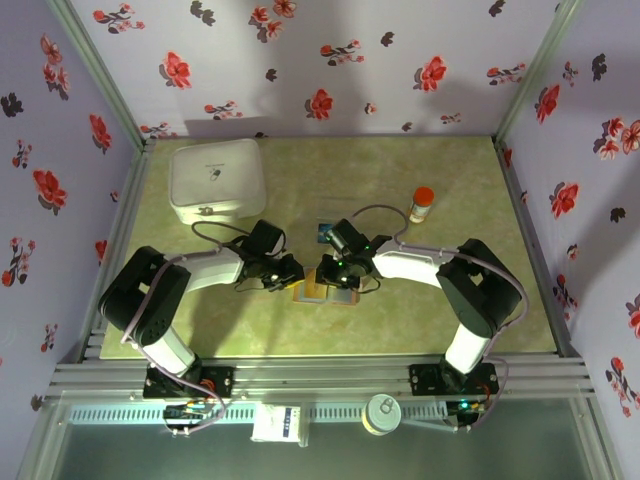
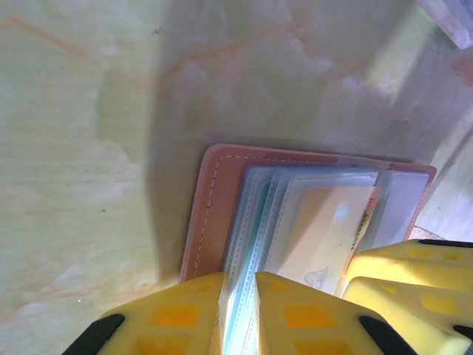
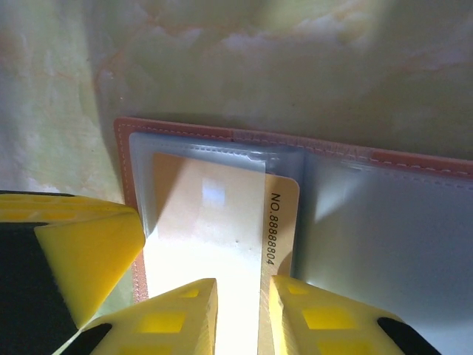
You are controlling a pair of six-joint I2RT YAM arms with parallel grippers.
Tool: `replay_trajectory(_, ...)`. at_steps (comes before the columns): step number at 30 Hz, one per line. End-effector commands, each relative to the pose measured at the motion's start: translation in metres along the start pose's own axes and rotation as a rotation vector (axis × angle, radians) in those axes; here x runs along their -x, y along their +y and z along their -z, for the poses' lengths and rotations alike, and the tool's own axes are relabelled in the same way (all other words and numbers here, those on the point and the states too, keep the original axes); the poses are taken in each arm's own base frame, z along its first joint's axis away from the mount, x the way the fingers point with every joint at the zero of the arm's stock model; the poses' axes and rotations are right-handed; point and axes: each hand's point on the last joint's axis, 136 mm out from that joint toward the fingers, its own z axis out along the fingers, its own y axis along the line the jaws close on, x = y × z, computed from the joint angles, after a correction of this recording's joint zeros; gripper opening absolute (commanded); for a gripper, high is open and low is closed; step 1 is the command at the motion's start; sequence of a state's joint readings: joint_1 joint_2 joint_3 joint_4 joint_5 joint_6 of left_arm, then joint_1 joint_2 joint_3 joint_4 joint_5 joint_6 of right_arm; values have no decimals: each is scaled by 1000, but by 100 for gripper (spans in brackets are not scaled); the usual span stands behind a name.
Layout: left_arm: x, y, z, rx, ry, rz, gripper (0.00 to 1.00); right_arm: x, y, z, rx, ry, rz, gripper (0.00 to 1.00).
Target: Take the credit cards out of the card holder
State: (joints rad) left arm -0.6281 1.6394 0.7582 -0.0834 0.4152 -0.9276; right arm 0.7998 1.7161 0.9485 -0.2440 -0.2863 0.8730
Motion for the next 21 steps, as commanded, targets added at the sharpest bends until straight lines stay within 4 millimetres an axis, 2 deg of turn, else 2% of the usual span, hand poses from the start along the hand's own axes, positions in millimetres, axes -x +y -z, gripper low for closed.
replay_trajectory(1, -1, 11, 0, 33, 10, -3, 17, 0, -1, 6, -32, -16, 15, 27)
replay_trajectory(21, 7, -6, 10, 24, 0, -32, 17, 4, -3, 22, -46, -64, 36, 28)
